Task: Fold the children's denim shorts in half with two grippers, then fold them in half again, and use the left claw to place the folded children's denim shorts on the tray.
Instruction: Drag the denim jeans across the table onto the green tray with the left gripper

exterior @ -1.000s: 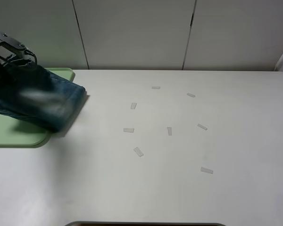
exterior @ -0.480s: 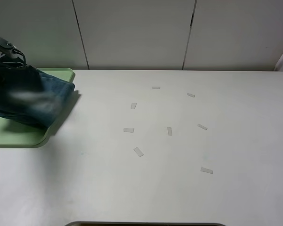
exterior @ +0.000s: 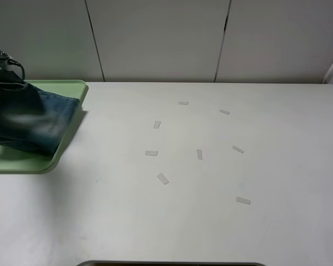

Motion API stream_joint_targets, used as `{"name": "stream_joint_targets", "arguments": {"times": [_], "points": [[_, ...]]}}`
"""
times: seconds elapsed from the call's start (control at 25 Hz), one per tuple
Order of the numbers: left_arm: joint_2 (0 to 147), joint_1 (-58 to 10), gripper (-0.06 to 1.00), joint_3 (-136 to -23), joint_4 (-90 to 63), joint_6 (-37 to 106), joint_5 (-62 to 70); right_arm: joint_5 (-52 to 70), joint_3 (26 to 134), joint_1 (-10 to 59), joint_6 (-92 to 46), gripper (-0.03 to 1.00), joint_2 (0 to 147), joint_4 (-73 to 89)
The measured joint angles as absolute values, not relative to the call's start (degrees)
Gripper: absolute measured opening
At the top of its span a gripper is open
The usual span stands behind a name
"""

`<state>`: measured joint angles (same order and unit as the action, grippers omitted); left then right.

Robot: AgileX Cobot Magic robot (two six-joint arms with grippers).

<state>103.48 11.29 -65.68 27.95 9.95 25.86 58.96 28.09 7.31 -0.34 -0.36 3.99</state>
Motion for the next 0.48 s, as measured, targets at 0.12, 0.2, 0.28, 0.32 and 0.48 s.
{"name": "stream_joint_targets", "arguments": {"times": [0.12, 0.2, 0.28, 0.32, 0.48], "points": [[103.5, 12.0, 0.15, -65.7, 28.0, 8.8, 25.8, 59.0, 28.1, 7.3, -0.3, 0.69, -0.4, 4.0], [103.5, 12.4, 0.15, -65.3, 28.0, 8.3, 25.5, 59.0, 28.1, 7.3, -0.3, 0.69, -0.4, 4.0], [103.5, 13.0, 0.15, -64.6, 28.0, 7.2, 25.0, 59.0, 28.1, 7.3, -0.3, 0.69, -0.4, 4.0], [103.5, 13.4, 0.15, -64.3, 28.0, 6.4, 24.8, 59.0, 28.1, 7.3, -0.3, 0.69, -0.4, 4.0], [103.5, 14.2, 0.15, -63.6, 28.0, 5.8, 23.4, 59.0, 28.1, 7.3, -0.3, 0.69, -0.4, 4.0]]}}
